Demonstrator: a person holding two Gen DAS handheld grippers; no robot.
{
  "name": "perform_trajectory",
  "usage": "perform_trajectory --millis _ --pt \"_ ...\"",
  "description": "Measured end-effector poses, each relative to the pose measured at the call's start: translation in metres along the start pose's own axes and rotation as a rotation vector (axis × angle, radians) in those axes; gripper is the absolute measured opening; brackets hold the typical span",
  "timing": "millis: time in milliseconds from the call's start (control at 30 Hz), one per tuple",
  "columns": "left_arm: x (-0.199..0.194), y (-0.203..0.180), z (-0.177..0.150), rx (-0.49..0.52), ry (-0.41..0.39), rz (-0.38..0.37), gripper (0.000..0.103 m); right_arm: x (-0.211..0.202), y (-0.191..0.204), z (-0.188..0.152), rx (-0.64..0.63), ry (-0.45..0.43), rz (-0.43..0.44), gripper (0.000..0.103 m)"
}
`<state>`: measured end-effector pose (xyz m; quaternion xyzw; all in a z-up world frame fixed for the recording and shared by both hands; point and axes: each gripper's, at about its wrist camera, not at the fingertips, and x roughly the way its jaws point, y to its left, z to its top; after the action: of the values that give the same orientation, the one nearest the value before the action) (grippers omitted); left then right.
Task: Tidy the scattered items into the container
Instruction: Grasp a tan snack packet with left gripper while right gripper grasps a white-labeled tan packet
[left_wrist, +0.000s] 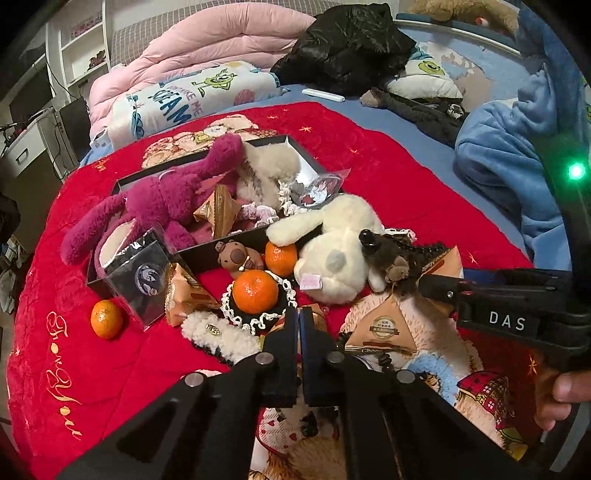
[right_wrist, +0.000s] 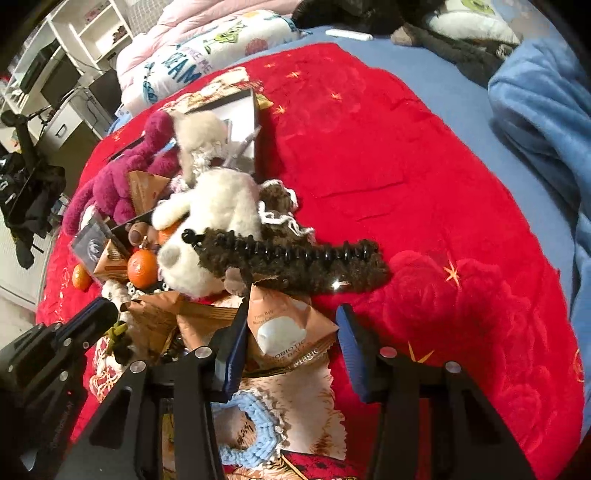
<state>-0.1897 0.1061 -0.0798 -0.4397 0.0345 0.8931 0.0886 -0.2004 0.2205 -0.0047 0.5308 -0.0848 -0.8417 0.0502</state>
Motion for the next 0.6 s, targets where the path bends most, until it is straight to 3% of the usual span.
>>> perform_trajectory --millis 167,400,500,600 --pt "-0.003 0.0 0.0 0.003 -0.008 0.008 0.001 -0.008 0.009 0.006 -0.013 -0.036 0.013 0.044" --pt "0.018 0.008 -0.008 -0.038 0.069 -0.002 0.002 -0.014 0.005 0.006 -0.005 -0.057 0.02 0.044" --pt "0.023 0.009 -0.01 -0.05 0.082 -0.035 0.011 -0.012 0.006 0.007 -0.001 -0.056 0.033 0.044" --pt "0.024 0.003 -0.01 -0.034 0.08 -0.056 0.035 -0.016 0.008 0.008 -0.007 -0.067 0.044 0.044"
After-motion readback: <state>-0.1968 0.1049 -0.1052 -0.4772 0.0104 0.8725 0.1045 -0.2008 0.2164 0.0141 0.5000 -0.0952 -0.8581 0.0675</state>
